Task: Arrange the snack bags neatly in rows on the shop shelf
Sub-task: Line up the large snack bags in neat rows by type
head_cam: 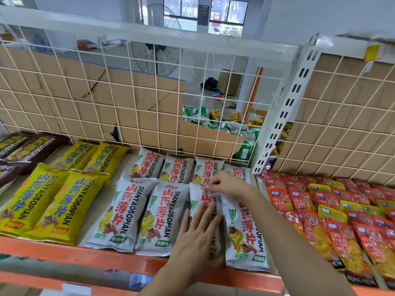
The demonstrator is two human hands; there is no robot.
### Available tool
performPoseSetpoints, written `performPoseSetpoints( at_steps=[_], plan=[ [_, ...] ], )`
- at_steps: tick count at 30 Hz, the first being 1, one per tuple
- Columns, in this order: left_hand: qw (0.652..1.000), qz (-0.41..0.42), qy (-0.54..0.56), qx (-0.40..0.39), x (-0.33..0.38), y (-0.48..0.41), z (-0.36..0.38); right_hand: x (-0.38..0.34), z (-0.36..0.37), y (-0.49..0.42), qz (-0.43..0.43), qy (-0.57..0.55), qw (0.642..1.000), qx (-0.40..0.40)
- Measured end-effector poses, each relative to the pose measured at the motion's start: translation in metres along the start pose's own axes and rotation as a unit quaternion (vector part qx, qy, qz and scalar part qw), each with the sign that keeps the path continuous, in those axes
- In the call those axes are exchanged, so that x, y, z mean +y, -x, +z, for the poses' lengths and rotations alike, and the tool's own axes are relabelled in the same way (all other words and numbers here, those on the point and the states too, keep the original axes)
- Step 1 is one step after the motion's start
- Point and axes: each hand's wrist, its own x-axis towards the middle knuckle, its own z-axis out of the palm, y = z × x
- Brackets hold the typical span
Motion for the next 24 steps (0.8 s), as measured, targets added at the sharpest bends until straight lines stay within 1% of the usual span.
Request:
performPoseSetpoints(
  at_steps=[5, 9, 12, 14, 16, 19, 21, 24],
  plan=[
    [0.999, 0.0, -0.01, -0.033, -0.002, -0.003, 0.001, -0.001, 0.013, -0.007, 0.012, 0.022, 0.995, 0.092],
    [0.999, 0.005, -0.012, -0.046, -0.004, -0.004, 0.003, 0.001, 0.02, -0.008, 0.02, 0.027, 0.992, 0.123],
    [0.999, 0.002, -0.008, -0.047, -0.004, -0.004, 0.001, 0.002, 0.022, -0.005, 0.006, 0.022, 0.991, 0.131],
    [0.999, 0.005, -0.009, -0.041, -0.004, -0.004, -0.002, 0.007, 0.021, -0.001, -0.011, -0.007, 0.989, 0.149],
    [0.999, -0.002, 0.001, -0.034, -0.005, -0.004, -0.002, 0.015, 0.015, 0.008, -0.017, -0.042, 0.981, 0.188],
    [0.998, -0.001, 0.019, -0.06, -0.004, -0.001, -0.006, 0.034, 0.003, 0.024, 0.0, -0.03, 0.969, 0.244],
    [0.998, 0.009, 0.019, -0.054, -0.005, 0.002, -0.007, 0.048, -0.004, 0.037, 0.014, -0.013, 0.964, 0.264],
    [0.999, 0.027, 0.016, 0.005, -0.005, 0.0, -0.012, 0.071, -0.008, 0.052, 0.047, 0.004, 0.965, 0.258]
  ],
)
